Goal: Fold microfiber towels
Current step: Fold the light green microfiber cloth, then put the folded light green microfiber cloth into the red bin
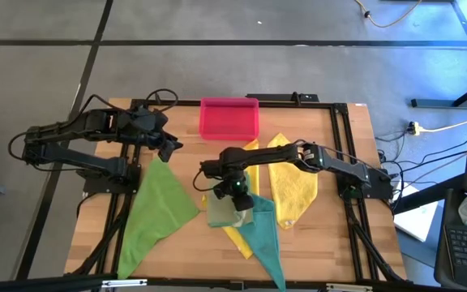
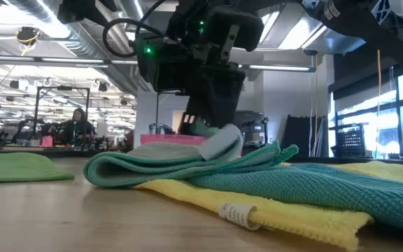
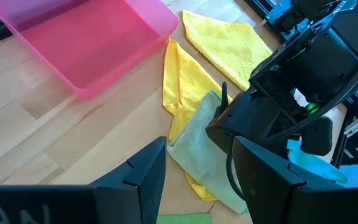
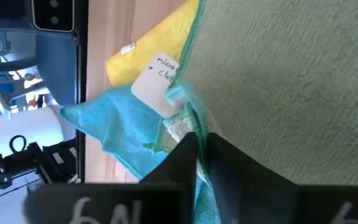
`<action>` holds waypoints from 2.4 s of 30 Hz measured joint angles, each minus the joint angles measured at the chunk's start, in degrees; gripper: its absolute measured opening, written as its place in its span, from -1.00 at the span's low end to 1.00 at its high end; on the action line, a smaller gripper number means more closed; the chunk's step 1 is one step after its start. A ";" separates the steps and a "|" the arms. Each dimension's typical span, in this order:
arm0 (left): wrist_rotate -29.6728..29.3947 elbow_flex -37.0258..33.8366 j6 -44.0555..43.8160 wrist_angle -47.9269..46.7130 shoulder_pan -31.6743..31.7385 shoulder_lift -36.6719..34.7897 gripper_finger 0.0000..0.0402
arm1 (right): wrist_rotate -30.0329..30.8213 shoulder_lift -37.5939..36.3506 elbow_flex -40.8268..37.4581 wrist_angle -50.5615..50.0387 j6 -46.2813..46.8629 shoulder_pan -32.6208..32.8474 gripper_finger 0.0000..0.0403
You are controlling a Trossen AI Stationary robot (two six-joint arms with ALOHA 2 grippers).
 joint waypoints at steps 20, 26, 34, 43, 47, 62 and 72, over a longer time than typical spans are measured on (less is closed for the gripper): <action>0.01 0.00 1.11 -0.02 0.01 0.00 -0.12 | -0.27 -0.14 -0.04 -9.30 12.32 -0.36 -0.20; 0.02 0.00 1.05 -0.33 0.00 -0.02 -0.12 | 0.58 -2.71 0.20 -9.01 14.34 -1.73 -0.20; 0.56 0.00 1.46 -0.63 0.01 -0.02 -0.12 | 9.41 -5.31 0.24 1.20 18.89 -5.18 -0.20; 1.69 0.00 1.44 -1.22 -0.72 -0.02 -0.12 | 12.16 -5.29 0.22 8.62 27.46 -12.07 -0.20; 1.76 0.00 1.45 -1.31 -1.53 -0.02 -0.12 | 7.27 -5.29 -1.17 10.29 28.37 -16.78 -0.20; 0.86 0.00 -4.07 -1.39 -4.87 -0.02 -0.12 | -1.17 -10.06 -23.44 12.23 29.79 -21.14 0.39; 0.32 0.00 -8.56 -2.29 -5.02 -0.02 -0.12 | -4.04 -18.63 -38.55 25.35 40.73 -19.69 0.41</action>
